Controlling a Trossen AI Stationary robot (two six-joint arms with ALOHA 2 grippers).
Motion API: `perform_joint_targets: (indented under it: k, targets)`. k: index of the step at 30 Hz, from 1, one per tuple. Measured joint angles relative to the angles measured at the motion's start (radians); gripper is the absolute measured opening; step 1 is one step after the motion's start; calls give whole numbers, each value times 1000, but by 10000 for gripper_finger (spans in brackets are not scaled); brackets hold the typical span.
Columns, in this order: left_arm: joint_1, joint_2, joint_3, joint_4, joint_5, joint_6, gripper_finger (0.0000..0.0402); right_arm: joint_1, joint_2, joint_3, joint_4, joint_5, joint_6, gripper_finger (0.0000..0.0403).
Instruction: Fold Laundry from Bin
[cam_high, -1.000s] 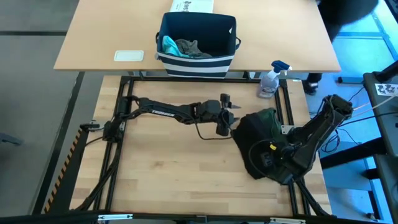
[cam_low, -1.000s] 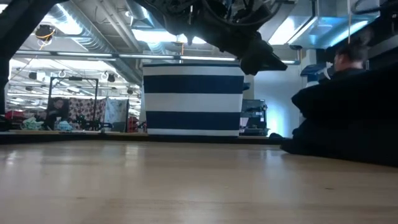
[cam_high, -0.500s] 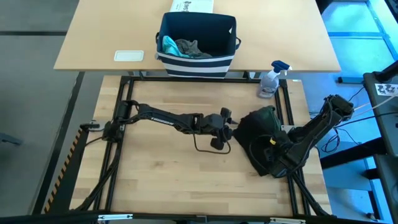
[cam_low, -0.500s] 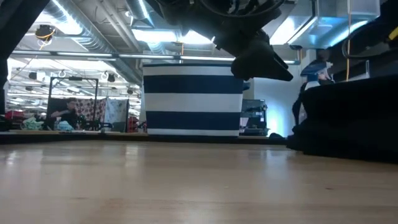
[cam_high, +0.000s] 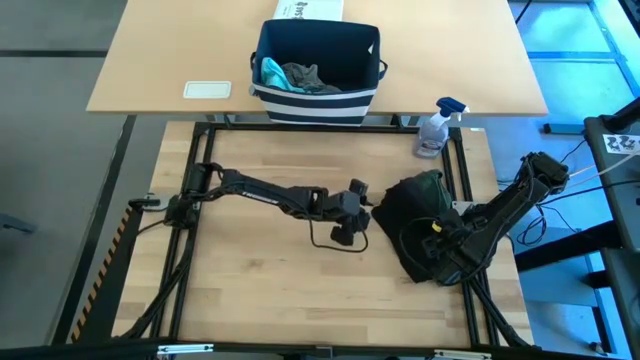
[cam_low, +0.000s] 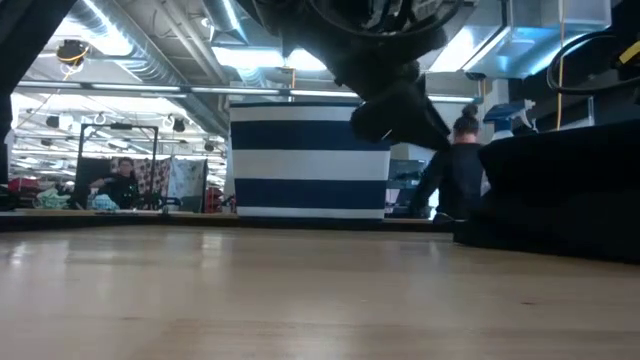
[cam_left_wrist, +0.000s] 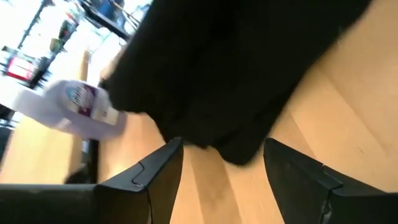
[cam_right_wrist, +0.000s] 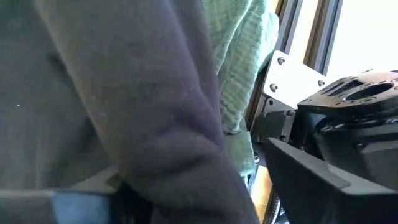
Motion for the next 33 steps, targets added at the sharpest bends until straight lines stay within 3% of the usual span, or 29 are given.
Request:
perform_joint_targets:
  k: [6, 12, 26, 31, 33]
  targets:
    - [-6, 0, 0, -10, 170, -46, 204, 0, 0, 1, -11, -10, 0, 293]
    - [-5, 0, 0, -17, 177, -69, 189, 0, -2, 72, -74, -6, -47, 293]
    - [-24, -2, 0, -20, 174, -70, 167, -9, -16, 164, -75, 261, -72, 293]
    - [-39, -3, 0, -20, 113, -58, 167, -53, -34, 237, -75, 429, -191, 293]
    - [-45, -3, 0, -20, 89, -43, 167, -82, -35, 263, -53, 443, -271, 291]
